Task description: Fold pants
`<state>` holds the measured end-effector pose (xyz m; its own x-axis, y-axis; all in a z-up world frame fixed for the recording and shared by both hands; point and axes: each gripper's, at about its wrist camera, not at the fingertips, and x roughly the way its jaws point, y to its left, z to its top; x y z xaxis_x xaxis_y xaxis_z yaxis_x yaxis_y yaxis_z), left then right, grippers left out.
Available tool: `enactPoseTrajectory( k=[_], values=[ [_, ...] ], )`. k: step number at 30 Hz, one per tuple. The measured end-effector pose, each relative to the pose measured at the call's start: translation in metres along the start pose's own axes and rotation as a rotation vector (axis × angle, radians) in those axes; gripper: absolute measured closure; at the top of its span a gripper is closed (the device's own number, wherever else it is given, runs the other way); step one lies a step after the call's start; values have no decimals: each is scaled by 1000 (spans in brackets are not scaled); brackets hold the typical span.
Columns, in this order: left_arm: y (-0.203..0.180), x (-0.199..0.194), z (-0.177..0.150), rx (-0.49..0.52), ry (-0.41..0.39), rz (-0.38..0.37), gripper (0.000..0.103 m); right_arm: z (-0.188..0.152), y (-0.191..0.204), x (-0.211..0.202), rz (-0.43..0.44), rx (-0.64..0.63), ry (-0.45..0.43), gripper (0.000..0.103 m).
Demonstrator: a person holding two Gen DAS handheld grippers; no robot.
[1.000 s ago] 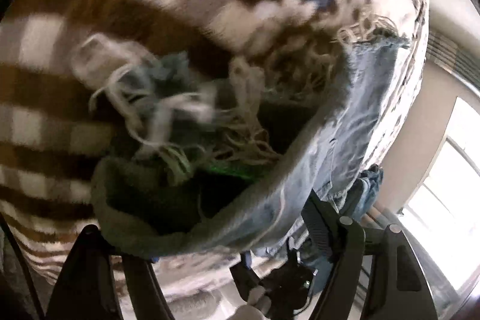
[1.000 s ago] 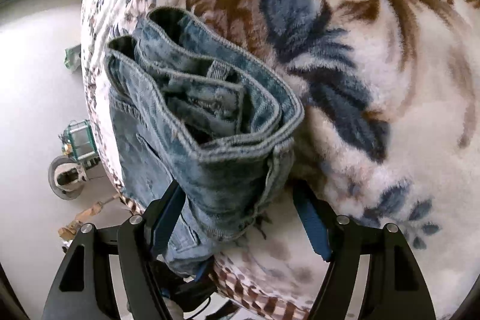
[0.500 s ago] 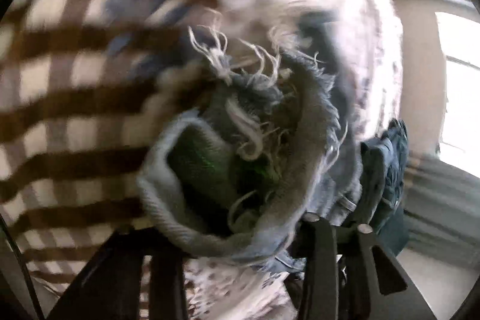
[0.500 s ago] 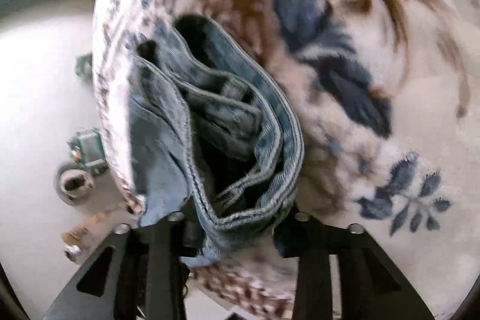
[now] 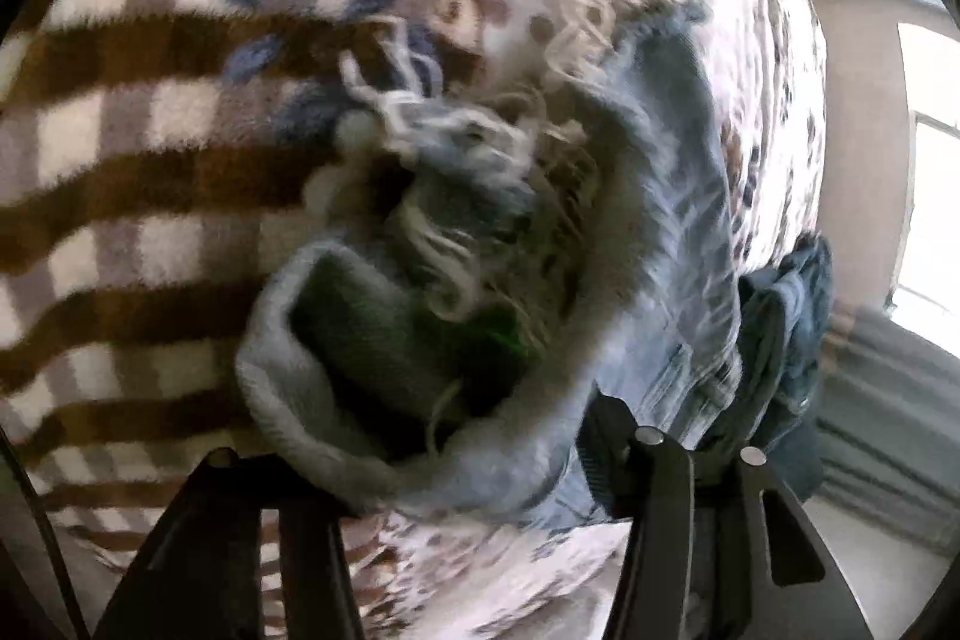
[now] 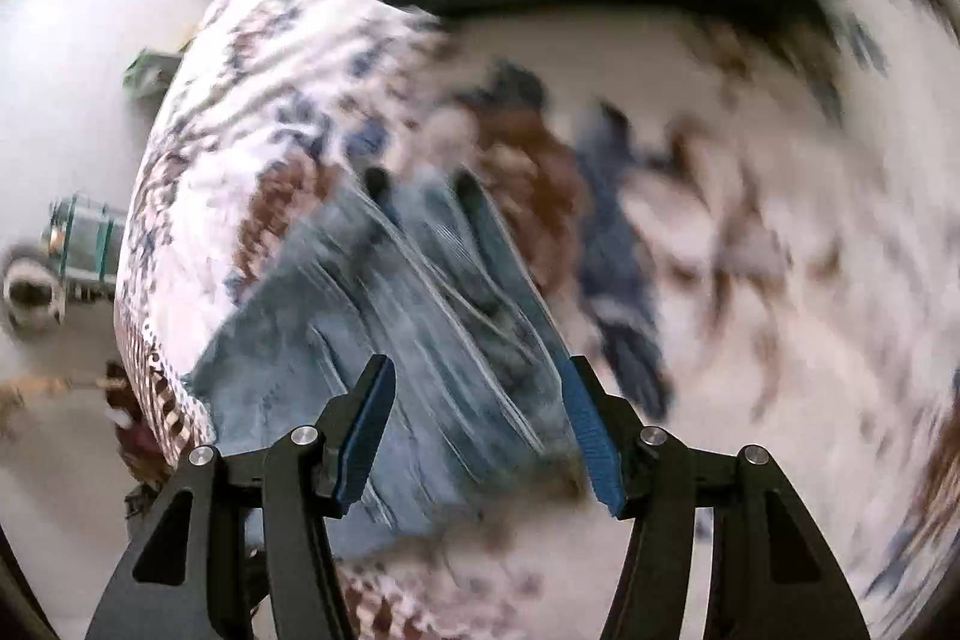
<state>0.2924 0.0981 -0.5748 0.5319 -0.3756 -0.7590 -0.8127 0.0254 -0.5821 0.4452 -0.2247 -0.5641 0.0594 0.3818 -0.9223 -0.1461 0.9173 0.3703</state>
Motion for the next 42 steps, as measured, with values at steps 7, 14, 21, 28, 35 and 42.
enactPoseTrajectory(
  k=[7, 14, 21, 28, 35, 42],
  values=[
    [-11, 9, 0, 29, 25, 25, 44, 59, 29, 62, 30, -66, 97, 63],
    [12, 0, -10, 51, 54, 30, 32, 47, 18, 25, -37, 27, -10, 91],
    [15, 7, -7, 46, 61, 21, 25, 41, -13, 17, 6, 122, -39, 91],
    [13, 2, -10, 51, 66, 12, 25, 65, 25, 6, 44, -29, -102, 91],
    [13, -1, -16, 20, 79, -5, 25, 57, -5, 24, 91, 74, 72, 58],
    [23, -7, -14, -95, 62, -26, 25, -17, -63, -12, 168, 374, 72, 42]
  ],
)
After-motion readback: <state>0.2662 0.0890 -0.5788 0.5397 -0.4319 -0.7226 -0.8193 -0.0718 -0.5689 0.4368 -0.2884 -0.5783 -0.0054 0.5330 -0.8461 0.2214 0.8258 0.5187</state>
